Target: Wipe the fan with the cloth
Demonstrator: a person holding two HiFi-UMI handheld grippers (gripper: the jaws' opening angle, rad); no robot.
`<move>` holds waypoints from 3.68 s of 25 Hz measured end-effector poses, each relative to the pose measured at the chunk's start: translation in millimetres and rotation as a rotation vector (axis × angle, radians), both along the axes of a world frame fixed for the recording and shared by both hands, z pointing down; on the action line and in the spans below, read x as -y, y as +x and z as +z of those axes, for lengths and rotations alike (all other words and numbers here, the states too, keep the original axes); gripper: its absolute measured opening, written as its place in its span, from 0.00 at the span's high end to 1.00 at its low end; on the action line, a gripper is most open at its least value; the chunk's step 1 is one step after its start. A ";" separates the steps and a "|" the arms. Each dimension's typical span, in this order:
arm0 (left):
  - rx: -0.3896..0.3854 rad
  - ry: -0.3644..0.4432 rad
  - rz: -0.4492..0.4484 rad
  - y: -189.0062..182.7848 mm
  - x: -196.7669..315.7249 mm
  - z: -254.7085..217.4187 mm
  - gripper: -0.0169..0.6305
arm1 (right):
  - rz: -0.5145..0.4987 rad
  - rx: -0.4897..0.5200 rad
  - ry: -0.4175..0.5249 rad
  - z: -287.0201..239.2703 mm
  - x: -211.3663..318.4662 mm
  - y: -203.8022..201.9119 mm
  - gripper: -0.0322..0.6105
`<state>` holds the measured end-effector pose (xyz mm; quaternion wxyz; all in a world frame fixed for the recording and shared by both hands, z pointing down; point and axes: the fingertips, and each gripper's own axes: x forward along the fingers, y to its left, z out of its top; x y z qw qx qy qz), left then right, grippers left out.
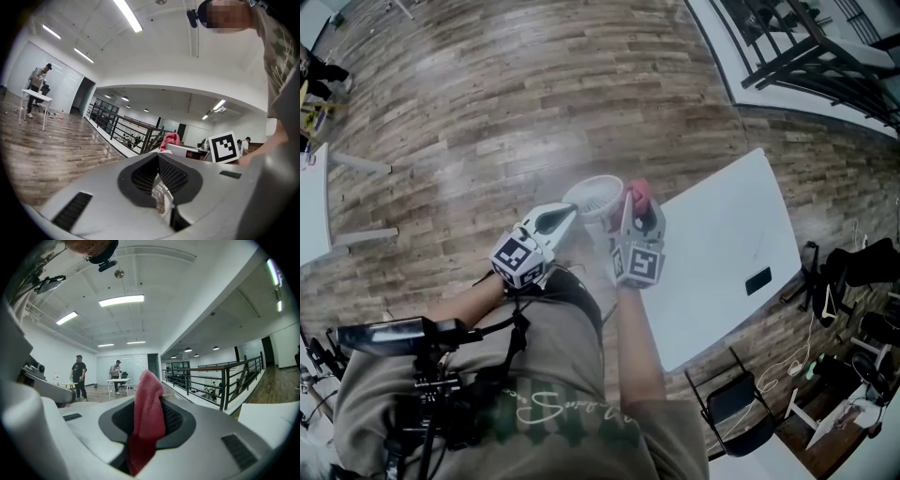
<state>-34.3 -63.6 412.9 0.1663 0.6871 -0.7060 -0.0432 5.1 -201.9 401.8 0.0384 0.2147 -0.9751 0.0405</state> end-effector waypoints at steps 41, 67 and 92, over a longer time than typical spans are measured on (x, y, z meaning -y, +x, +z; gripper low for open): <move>0.025 0.002 -0.159 -18.4 -11.5 -3.0 0.94 | -0.077 0.022 -0.072 31.0 18.1 -20.0 0.79; 0.131 0.041 -0.170 15.8 31.7 -46.8 0.95 | -0.120 -0.027 -0.090 70.8 15.0 -17.6 0.79; 0.104 0.041 -0.261 15.9 19.6 -45.9 0.95 | -0.248 -0.162 -0.064 105.8 -27.7 -28.6 0.79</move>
